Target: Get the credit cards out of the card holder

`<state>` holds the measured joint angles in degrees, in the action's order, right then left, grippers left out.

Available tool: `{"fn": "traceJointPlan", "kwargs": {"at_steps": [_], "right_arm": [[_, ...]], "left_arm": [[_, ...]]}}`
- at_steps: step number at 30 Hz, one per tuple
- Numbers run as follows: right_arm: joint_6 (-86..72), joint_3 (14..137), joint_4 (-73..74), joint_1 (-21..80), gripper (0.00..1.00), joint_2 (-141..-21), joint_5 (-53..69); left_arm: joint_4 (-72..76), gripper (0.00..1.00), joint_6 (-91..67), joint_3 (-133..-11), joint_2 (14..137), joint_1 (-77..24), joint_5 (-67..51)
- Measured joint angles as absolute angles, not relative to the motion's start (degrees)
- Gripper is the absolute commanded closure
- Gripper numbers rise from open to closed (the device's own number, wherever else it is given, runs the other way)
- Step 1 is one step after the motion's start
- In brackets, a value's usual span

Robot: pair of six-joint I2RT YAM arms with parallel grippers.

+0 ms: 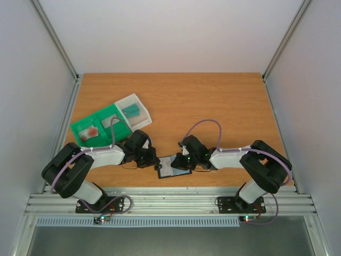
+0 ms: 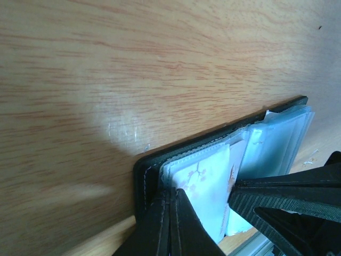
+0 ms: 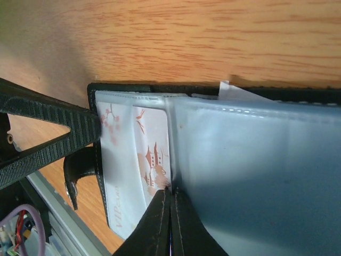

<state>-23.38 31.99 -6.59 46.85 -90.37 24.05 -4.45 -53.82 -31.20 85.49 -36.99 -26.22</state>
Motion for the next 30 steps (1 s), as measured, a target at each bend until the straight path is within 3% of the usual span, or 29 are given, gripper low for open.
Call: {"fn": "traceJointPlan", "kwargs": {"at_steps": [22, 30], "right_arm": [[-24.38, 26.76, -7.25, 40.95, 0.99, -83.94, 24.51], [-24.12, 26.76, -7.2, 40.8, 0.83, -84.12, 26.17]], "left_arm": [[-5.8, 1.0, -52.18, -32.25, 86.06, -37.1, -25.78], [-6.26, 0.99, -52.05, -32.58, 86.17, -37.1, -25.85]]}}
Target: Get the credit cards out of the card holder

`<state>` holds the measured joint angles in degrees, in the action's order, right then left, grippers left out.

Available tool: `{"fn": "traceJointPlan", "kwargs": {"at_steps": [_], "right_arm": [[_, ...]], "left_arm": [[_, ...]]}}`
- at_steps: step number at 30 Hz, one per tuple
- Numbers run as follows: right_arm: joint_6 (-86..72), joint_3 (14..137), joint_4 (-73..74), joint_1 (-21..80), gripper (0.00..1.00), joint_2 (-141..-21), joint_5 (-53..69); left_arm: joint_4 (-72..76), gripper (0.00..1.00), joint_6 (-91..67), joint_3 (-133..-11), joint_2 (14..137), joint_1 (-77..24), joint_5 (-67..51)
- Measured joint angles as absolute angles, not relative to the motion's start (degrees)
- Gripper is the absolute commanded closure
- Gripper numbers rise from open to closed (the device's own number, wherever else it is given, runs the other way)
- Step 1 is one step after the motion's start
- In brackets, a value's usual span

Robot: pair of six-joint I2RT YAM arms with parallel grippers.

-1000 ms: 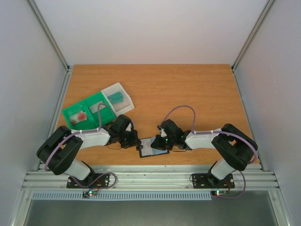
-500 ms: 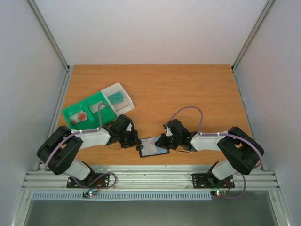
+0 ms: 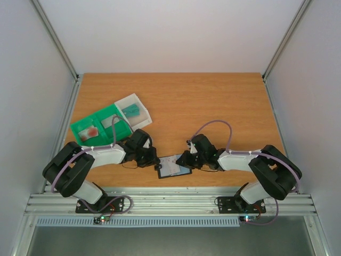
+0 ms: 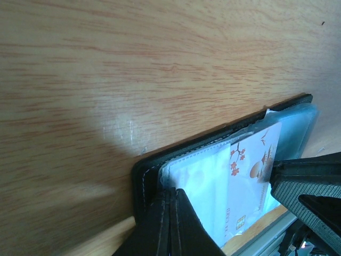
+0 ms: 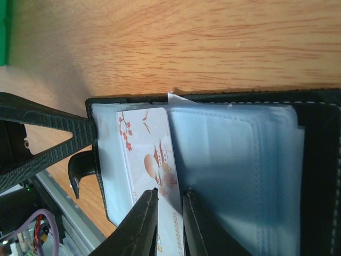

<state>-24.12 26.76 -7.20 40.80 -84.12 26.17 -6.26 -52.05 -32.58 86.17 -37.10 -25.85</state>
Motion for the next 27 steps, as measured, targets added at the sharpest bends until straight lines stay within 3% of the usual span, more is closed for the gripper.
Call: {"fn": "traceJointPlan", "kwargs": {"at_steps": [10, 17, 27], "right_arm": [[-23.94, 26.83, -11.22, 40.8, 0.84, -86.8, 28.58], [-23.97, 26.83, -12.05, 40.77, 0.99, -87.72, 29.02], [-23.92, 26.55, -8.84, 40.6, 0.99, -84.25, 27.53]], "left_arm": [[-6.0, 0.99, -52.16, -32.69, 86.52, -37.04, -26.2], [-5.85, 0.99, -52.25, -32.67, 86.52, -37.04, -26.2], [-5.91, 0.95, -52.23, -32.67, 86.32, -37.08, -25.96]]}}
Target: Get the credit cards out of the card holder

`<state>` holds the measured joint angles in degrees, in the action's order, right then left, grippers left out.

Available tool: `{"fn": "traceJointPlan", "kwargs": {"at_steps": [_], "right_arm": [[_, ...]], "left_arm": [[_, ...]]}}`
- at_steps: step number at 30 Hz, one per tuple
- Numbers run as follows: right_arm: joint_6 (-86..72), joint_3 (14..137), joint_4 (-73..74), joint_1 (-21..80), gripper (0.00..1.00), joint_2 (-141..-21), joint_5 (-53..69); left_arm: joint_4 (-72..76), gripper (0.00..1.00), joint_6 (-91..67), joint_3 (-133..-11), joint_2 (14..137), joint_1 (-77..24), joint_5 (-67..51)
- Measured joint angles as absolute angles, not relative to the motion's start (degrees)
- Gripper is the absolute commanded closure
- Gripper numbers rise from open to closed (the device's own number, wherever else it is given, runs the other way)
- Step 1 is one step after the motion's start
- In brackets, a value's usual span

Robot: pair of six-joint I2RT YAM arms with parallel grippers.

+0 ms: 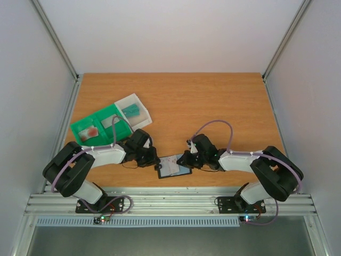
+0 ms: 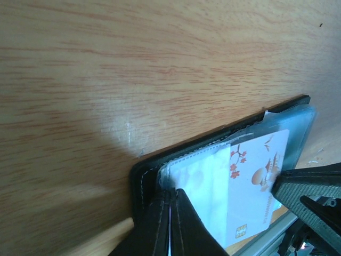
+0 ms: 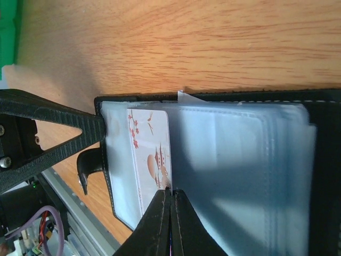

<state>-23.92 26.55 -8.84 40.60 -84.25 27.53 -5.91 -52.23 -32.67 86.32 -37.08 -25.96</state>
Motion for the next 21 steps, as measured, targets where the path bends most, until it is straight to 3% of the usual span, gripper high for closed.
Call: {"fn": "traceJointPlan", "kwargs": {"at_steps": [10, 21], "right_arm": [[-23.57, 26.09, -1.21, 40.16, 0.99, -76.18, 23.77], [-24.38, 26.09, 3.18, 40.16, 0.99, -70.15, 23.59]], "left_arm": [[-8.84, 0.9, -51.79, -33.74, 85.41, -37.1, -23.55], [-13.8, 0.57, -51.92, -34.17, 77.19, -37.1, -21.91]]}}
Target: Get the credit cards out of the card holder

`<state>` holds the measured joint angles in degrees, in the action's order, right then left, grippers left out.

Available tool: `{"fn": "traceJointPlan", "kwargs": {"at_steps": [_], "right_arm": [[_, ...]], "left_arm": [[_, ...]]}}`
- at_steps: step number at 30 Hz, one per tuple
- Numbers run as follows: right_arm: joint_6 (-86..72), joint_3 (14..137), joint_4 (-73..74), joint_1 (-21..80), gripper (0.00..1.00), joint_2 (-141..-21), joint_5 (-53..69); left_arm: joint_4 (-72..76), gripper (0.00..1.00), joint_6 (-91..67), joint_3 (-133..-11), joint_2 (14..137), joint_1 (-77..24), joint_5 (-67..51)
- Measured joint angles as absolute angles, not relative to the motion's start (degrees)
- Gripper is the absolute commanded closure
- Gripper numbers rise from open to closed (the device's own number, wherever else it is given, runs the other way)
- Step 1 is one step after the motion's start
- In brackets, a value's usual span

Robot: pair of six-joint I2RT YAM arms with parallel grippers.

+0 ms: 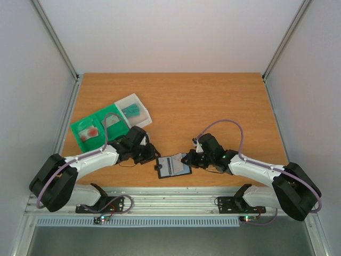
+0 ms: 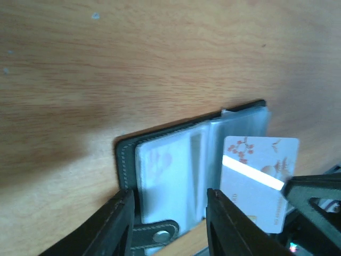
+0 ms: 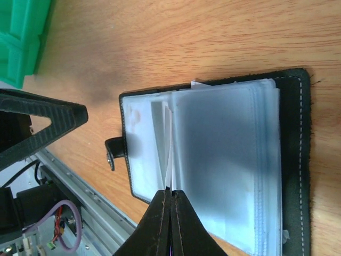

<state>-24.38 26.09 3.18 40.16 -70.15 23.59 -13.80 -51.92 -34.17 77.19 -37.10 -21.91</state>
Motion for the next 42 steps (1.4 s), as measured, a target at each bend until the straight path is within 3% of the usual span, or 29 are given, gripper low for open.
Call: {"fn": "traceJointPlan", "kwargs": {"at_steps": [4, 9, 21, 30, 33, 38, 42], "right_arm": [[-25.1, 26.09, 3.46, 40.16, 0.99, -68.6, 24.64], [-26.33, 26.09, 3.44, 40.16, 0.99, -65.58, 26.74], [-31.66, 26.63, -2.28, 40.16, 0.99, -59.09, 32.84], [-36.03, 26.63, -7.6, 40.16, 0.99, -54.57, 34.65], [-36.64, 26.63, -8.36, 40.16, 0.99, -53.98, 34.81], [-37.36, 26.63, -8.6, 40.16, 0.99, -54.02, 35.03], [-37.04, 26.61, -6.74, 39.88, 0.97, -54.19, 34.96]], "left_arm": [[-15.46, 0.49, -52.14, -35.68, 74.17, -37.1, -22.09], [-15.16, 0.48, -52.66, -35.97, 69.93, -37.1, -23.62], [-2.7, 0.5, -59.77, -30.24, 58.28, -37.1, -30.17], [5.32, 0.51, -64.36, -26.63, 57.39, -37.1, -32.53], [9.98, 0.64, -66.41, -25.78, 58.52, -37.1, -33.74], [17.96, 0.98, -70.37, -23.77, 60.18, -37.1, -35.62], [23.79, 1.0, -72.75, -22.06, 60.25, -36.93, -35.88]]}}
